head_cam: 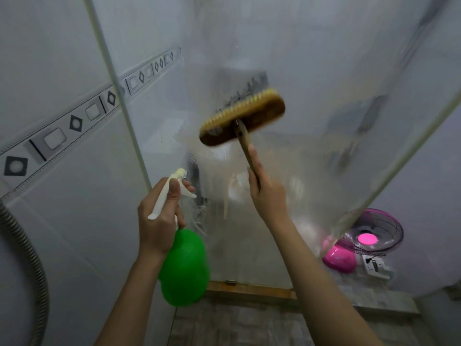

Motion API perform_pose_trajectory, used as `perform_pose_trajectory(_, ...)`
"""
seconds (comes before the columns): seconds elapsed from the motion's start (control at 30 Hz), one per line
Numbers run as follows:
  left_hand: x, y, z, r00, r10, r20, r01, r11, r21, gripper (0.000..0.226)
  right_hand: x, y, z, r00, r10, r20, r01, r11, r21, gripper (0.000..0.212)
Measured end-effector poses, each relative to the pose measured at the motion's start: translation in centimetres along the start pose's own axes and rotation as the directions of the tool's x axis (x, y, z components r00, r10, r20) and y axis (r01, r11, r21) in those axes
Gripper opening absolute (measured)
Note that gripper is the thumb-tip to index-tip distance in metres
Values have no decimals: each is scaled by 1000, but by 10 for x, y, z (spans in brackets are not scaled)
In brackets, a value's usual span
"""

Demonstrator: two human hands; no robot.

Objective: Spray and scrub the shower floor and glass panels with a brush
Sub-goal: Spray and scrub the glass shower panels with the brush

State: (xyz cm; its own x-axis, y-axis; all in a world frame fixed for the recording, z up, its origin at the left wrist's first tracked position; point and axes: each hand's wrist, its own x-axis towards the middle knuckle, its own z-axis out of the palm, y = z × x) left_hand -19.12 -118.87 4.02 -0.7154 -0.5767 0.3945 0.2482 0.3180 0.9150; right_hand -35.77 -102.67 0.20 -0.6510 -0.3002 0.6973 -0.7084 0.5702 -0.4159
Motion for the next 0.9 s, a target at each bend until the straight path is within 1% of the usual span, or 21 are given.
perform_pose_trajectory(0.1,1,2,5,1000,9,19,-9,1000,-14,45,-79,28,-10,971,182,155,-191,980,50,62)
perform_pose_trajectory(0.17,1,1,9,999,15,35,-15,1000,-3,46,-87,34,-15,974,179,138,-185,982,32,59)
perform_pose_trajectory(0.23,2,1,14,998,23,54,-24,1000,12,45,-52,32,-18,994,109,19,-109,994,23,56)
perform_pose_trajectory(0.3,2,0,21,997,31,73,-33,999,15,45,-4,26,-28,991,43,-129,-46,999,-22,55)
perform_pose_trajectory(0.33,3,0,24,996,37,81,-38,999,11,46,10,26,-33,982,37,-185,-43,999,-32,54)
perform_pose_trajectory(0.37,3,0,28,995,40,87,-40,999,0,47,13,29,-36,976,58,-209,-66,997,-29,55)
perform_pose_trajectory(0.4,4,-1,31,995,41,92,-40,999,-10,48,6,32,-37,974,98,-205,-104,994,-18,55)
perform_pose_trajectory(0.43,5,0,34,994,44,98,-43,999,-15,48,-12,37,-36,972,160,-171,-165,986,-11,56)
perform_pose_trajectory(0.47,6,-1,37,993,50,107,-49,999,-11,48,-34,42,-35,961,251,-113,-254,967,-6,55)
perform_pose_trajectory(0.53,6,-2,44,990,61,129,-62,998,2,48,-72,50,-33,903,429,0,-429,903,-28,52)
perform_pose_trajectory(0.57,6,-3,48,988,63,139,-64,998,5,48,-77,53,-33,887,461,23,-460,887,-42,46)
perform_pose_trajectory(0.6,7,-3,51,987,65,147,-67,998,5,48,-71,55,-35,890,456,16,-455,889,-43,39)
perform_pose_trajectory(0.67,8,-3,59,986,64,156,-66,998,3,46,-33,51,-47,909,415,-34,-416,909,-13,32)
perform_pose_trajectory(0.77,9,-1,70,985,59,161,-60,998,-3,44,18,41,-64,910,395,-127,-385,918,101,35)
perform_pose_trajectory(0.83,8,1,76,983,64,172,-63,998,-10,45,4,48,-64,878,459,-137,-436,884,167,37)
perform_pose_trajectory(0.9,6,3,79,980,74,184,-71,997,-25,49,-49,61,-55,829,558,-44,-545,823,162,31)
